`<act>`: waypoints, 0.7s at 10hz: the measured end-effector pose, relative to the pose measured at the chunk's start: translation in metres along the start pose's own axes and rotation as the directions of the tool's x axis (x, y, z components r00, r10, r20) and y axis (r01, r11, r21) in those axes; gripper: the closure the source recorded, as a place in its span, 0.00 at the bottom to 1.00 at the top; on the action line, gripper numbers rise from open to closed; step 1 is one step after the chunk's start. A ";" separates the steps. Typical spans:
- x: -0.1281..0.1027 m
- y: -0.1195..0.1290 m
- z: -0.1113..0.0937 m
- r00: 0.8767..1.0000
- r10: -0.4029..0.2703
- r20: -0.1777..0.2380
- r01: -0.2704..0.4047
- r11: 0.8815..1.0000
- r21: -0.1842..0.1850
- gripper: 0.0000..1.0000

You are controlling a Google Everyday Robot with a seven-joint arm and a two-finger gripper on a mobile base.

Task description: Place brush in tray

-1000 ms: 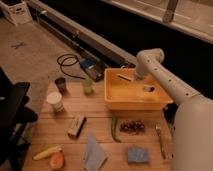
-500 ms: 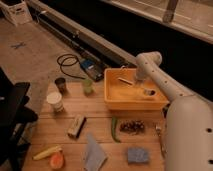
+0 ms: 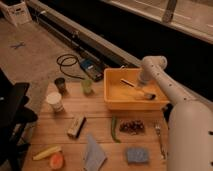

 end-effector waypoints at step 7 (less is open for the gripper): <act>-0.007 0.003 -0.004 0.997 -0.007 0.083 0.007 1.000 -0.006 0.20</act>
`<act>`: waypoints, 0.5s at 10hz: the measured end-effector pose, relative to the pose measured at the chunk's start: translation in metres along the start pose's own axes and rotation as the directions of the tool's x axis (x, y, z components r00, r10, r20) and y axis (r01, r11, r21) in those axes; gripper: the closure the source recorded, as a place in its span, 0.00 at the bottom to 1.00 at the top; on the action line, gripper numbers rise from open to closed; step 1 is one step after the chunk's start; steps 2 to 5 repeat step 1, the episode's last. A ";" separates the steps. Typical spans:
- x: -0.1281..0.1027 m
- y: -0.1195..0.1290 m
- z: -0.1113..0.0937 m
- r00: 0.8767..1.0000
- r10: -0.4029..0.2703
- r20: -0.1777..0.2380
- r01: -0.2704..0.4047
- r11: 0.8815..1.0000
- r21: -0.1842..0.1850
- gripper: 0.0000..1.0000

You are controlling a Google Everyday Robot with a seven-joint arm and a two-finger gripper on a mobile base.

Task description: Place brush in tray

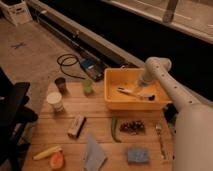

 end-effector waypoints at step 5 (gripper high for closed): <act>0.000 0.000 0.000 1.000 0.000 0.000 0.000 1.000 -0.001 0.20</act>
